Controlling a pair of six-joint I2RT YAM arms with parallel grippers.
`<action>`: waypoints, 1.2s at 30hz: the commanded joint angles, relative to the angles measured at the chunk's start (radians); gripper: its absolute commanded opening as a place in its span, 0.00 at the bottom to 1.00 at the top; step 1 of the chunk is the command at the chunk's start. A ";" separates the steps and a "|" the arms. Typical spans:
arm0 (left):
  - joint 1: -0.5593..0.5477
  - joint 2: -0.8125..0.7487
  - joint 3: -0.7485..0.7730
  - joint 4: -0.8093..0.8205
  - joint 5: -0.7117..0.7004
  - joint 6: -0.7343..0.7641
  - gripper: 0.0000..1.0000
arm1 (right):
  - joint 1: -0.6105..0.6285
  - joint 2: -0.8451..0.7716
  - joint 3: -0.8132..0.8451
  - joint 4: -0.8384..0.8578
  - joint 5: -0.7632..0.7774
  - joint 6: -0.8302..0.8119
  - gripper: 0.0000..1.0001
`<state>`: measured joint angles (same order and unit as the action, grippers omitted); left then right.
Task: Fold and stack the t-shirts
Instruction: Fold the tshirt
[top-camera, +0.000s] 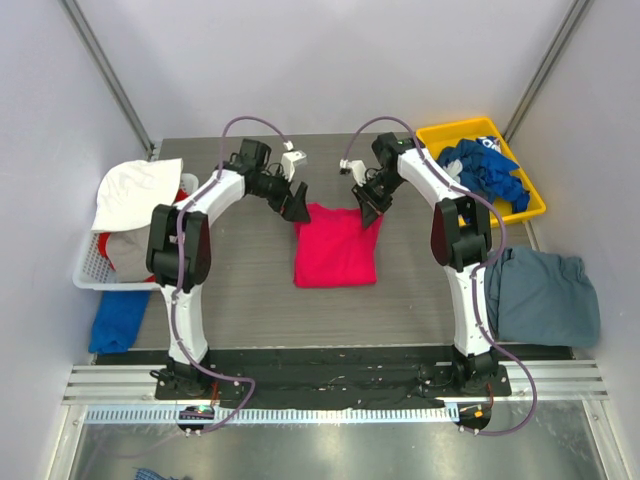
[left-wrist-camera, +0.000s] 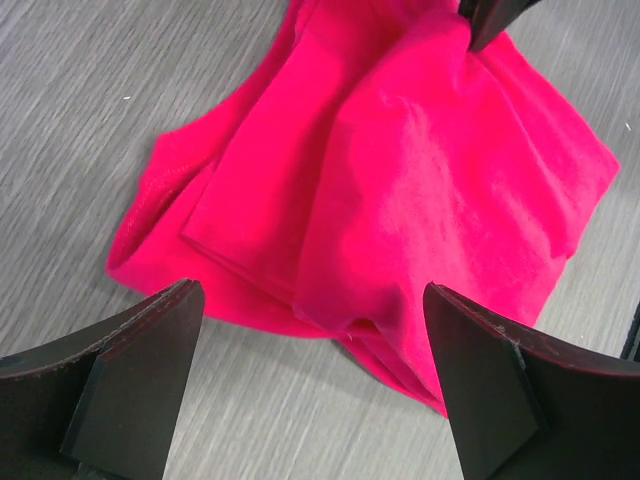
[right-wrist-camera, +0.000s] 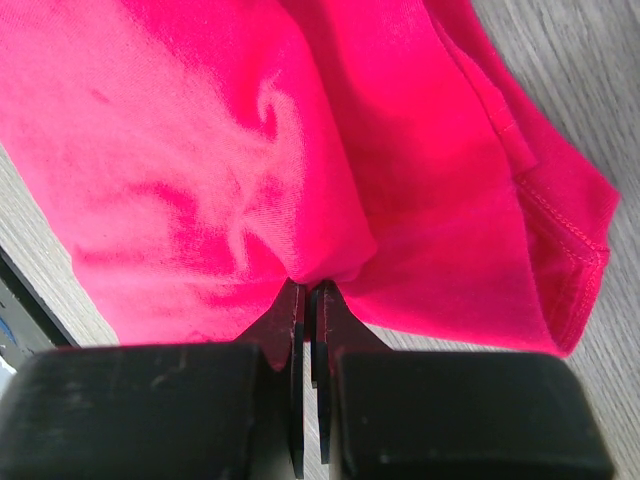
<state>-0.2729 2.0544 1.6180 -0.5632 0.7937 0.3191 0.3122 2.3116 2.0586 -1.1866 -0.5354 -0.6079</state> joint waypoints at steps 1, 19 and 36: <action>-0.018 0.042 0.055 -0.018 0.032 -0.002 0.96 | -0.004 -0.080 -0.003 -0.004 0.009 -0.009 0.01; -0.042 0.098 0.126 -0.079 0.006 0.003 0.61 | -0.004 -0.084 -0.031 -0.002 0.015 -0.020 0.01; -0.043 0.115 0.190 -0.124 -0.014 0.021 0.00 | -0.002 -0.110 -0.034 0.004 0.031 -0.018 0.01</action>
<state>-0.3161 2.1689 1.7428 -0.6773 0.7780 0.3401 0.3122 2.2971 2.0224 -1.1774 -0.5148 -0.6189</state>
